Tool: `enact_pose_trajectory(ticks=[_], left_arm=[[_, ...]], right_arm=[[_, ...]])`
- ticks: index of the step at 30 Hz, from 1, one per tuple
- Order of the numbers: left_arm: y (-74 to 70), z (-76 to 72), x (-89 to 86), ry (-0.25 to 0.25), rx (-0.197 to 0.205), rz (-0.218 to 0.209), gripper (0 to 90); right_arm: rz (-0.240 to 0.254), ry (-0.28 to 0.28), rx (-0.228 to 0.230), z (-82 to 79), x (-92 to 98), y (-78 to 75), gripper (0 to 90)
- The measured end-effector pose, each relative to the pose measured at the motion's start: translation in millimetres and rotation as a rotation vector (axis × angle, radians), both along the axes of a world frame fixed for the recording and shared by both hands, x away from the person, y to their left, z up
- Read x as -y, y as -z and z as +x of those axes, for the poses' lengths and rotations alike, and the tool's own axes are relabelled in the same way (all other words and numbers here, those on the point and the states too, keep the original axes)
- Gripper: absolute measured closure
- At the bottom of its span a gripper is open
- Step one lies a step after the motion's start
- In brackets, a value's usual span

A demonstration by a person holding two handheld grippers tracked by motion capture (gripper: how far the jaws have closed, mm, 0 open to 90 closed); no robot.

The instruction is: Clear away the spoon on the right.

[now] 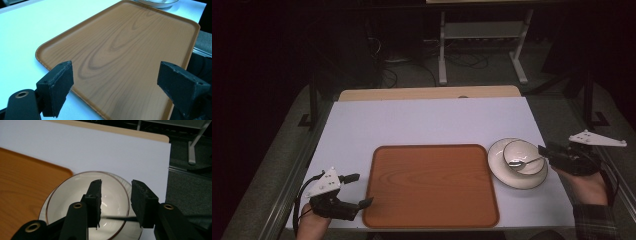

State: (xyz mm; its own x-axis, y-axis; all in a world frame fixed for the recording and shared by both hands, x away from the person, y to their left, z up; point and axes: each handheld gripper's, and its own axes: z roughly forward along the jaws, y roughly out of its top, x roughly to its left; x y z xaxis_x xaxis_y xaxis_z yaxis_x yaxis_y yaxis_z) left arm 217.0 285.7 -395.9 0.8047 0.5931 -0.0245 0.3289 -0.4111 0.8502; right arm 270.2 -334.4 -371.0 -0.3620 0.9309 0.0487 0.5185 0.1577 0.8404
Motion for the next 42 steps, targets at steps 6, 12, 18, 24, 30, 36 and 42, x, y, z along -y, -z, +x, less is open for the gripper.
enact_pose_trajectory(ticks=[6,12,18,24,30,36,42], left_arm=[[0.0,0.0,0.8,-0.001,0.001,0.002,13.0],[0.2,0.2,1.2,-0.002,0.000,0.003,13.0],[0.3,0.3,1.3,0.000,0.000,0.004,13.0],[0.4,0.4,1.5,0.002,-0.001,0.007,13.0],[0.8,0.6,2.2,0.003,-0.003,0.011,13.0],[0.9,0.6,2.2,0.002,-0.005,0.011,13.0],[0.9,0.5,2.2,0.003,-0.004,0.012,13.0]], right_arm=[[-0.019,0.012,-0.026,-14.6,2.8,8.8,58.1],[-0.016,0.055,-0.065,-21.1,16.0,17.2,55.8],[0.009,0.084,-0.098,-18.5,24.3,24.3,53.2],[0.049,0.085,-0.103,-13.4,26.0,30.0,50.2],[0.088,0.092,-0.098,-5.1,26.0,32.0,49.1],[0.104,0.091,-0.108,6.1,25.0,36.4,51.8],[0.107,0.082,-0.112,9.7,22.7,37.1,58.5]])
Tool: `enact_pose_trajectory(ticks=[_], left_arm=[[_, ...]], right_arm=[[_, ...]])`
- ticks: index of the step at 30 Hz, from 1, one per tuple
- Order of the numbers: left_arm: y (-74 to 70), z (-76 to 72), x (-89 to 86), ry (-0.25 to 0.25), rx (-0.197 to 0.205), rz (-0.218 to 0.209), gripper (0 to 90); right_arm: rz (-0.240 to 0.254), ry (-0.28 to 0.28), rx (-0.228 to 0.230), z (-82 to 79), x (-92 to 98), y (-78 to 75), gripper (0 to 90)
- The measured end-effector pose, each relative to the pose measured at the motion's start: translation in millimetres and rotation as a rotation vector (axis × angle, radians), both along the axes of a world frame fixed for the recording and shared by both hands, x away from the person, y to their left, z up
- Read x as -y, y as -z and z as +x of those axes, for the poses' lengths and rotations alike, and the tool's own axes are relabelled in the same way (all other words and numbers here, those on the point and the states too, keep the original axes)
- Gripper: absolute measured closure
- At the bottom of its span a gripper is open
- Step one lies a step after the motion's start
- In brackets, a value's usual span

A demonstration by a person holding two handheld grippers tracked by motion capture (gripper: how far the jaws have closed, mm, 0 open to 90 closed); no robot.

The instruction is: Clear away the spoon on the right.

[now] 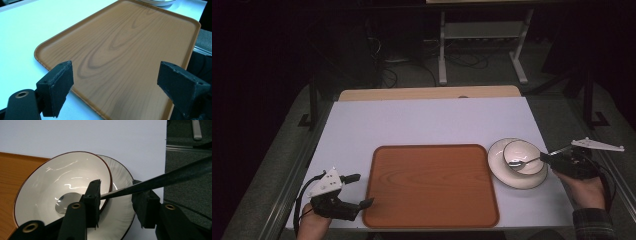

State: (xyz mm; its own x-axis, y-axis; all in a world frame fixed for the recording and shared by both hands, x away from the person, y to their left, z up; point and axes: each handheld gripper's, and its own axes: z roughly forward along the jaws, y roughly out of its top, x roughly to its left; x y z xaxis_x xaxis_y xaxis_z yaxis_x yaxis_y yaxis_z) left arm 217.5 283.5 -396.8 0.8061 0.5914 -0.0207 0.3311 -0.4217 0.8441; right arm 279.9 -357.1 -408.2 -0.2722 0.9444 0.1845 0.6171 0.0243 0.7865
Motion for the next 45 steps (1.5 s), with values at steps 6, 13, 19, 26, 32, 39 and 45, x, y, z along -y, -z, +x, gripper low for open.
enact_pose_trajectory(ticks=[6,13,19,26,32,39,45], left_arm=[[-0.1,0.0,-0.1,0.000,0.001,0.000,13.0],[-0.2,-0.1,0.0,-0.001,0.002,0.000,13.0],[-0.3,-0.1,-0.3,0.000,0.002,0.000,13.0],[-0.5,-0.2,-0.3,0.000,0.002,-0.001,13.0],[-0.5,-0.3,-0.3,-0.001,0.002,-0.001,13.0],[-0.6,-0.2,-0.3,-0.001,0.002,0.000,13.0],[-0.7,-0.4,-0.2,-0.001,0.003,-0.002,13.0]], right_arm=[[-0.018,-0.009,0.015,1.3,-2.0,-1.7,65.5],[-0.024,-0.011,0.031,3.4,-3.6,-4.6,69.4],[-0.026,-0.012,0.047,4.0,-5.3,-6.7,72.7],[-0.017,-0.022,0.081,3.1,-7.3,-11.2,78.2],[0.003,-0.029,0.116,4.1,-9.2,-17.0,82.9],[0.031,-0.050,0.150,5.4,-14.2,-24.6,87.4],[0.005,-0.080,0.172,6.4,-21.9,-33.5,88.4]])
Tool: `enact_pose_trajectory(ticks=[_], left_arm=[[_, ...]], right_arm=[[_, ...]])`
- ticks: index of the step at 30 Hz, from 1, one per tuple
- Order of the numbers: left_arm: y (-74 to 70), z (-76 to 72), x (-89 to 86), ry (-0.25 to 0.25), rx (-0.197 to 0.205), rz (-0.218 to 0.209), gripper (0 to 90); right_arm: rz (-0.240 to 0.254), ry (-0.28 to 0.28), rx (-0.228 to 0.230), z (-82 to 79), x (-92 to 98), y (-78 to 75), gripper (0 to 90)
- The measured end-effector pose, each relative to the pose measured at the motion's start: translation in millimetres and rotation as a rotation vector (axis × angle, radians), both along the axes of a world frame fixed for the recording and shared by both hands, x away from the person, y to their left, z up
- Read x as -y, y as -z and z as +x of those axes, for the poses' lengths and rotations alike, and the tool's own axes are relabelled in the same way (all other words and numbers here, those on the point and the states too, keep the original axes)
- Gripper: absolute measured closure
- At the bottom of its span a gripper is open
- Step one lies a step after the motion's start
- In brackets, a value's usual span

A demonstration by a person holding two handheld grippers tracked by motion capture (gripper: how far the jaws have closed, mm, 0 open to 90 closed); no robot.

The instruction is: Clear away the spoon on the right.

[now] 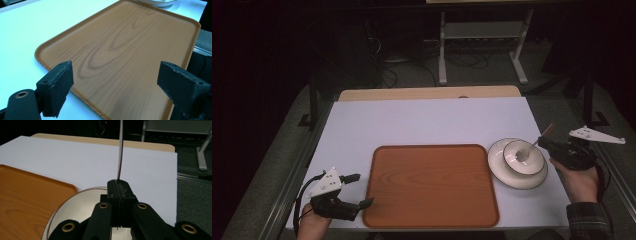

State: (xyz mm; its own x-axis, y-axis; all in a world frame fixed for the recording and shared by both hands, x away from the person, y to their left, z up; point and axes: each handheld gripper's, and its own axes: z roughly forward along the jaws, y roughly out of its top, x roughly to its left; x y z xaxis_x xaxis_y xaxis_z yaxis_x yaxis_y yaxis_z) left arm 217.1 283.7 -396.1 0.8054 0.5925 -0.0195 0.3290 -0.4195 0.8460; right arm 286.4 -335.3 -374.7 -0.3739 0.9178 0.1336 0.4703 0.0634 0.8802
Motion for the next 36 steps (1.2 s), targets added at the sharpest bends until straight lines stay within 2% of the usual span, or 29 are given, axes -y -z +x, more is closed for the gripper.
enact_pose_trajectory(ticks=[6,14,23,29,36], left_arm=[[0.2,0.3,-0.3,-0.002,0.001,-0.002,13.0],[0.3,0.3,-0.4,-0.002,0.003,-0.002,13.0],[0.2,0.2,-0.4,-0.002,0.003,-0.001,13.0],[0.2,0.0,-0.5,-0.003,0.003,-0.003,13.0],[0.2,-0.3,-0.5,-0.002,0.002,-0.004,13.0]], right_arm=[[-0.040,-0.017,0.021,2.5,-6.1,-11.0,88.4],[-0.067,-0.054,0.057,4.0,-19.6,-31.3,88.4],[-0.085,-0.131,0.109,-0.9,-42.2,-54.1,88.4],[-0.098,-0.190,0.109,-2.2,-58.8,-58.4,88.4],[-0.123,-0.248,0.086,-0.6,-78.0,-53.5,88.5]])
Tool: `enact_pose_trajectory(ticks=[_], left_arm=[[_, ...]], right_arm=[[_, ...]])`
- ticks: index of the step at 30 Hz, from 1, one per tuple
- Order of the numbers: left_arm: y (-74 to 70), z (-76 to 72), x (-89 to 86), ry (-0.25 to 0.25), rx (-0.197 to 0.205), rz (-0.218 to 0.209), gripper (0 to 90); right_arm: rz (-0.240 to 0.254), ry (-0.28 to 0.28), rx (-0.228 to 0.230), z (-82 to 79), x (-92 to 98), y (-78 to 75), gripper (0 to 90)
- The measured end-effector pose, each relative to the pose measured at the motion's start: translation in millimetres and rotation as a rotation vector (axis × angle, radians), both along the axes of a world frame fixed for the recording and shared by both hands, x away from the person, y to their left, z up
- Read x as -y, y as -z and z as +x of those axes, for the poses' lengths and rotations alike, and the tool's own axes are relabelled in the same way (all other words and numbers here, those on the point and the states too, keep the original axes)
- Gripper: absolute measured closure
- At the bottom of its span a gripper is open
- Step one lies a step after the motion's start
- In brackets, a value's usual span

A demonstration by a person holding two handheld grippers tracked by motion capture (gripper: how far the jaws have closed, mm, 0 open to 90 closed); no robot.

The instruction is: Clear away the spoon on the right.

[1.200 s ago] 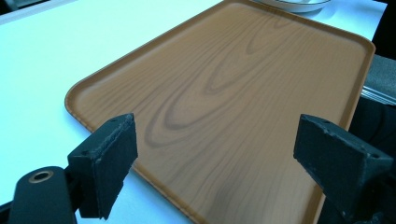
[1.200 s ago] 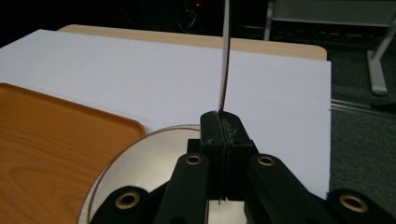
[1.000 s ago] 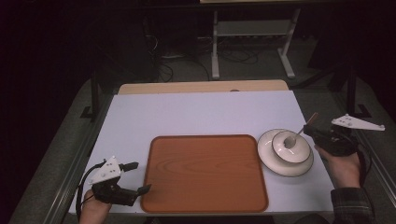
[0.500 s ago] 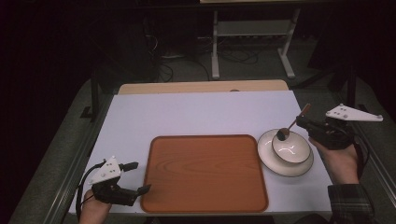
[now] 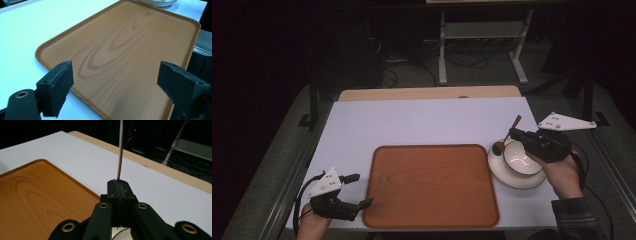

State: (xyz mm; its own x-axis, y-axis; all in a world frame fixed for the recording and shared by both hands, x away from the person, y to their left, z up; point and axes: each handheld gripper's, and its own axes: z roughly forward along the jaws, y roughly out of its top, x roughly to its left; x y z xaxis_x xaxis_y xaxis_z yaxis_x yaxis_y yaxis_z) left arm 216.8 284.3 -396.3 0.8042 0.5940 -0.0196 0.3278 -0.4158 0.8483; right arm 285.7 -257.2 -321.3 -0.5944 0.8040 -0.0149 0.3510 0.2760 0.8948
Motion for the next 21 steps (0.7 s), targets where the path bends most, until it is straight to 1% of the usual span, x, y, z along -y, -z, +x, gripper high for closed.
enact_pose_trajectory(ticks=[12,15,21], left_arm=[[-0.3,-0.2,-0.4,0.001,0.002,0.000,13.0],[-0.3,-0.3,-0.4,0.001,0.002,0.000,13.0],[-0.4,-0.2,-0.6,0.001,0.003,0.000,13.0]], right_arm=[[-0.042,-0.070,-0.039,2.7,-21.4,12.1,88.5],[-0.052,-0.090,-0.052,3.2,-27.4,15.9,88.4],[-0.089,-0.143,-0.090,4.9,-41.6,26.6,88.4]])
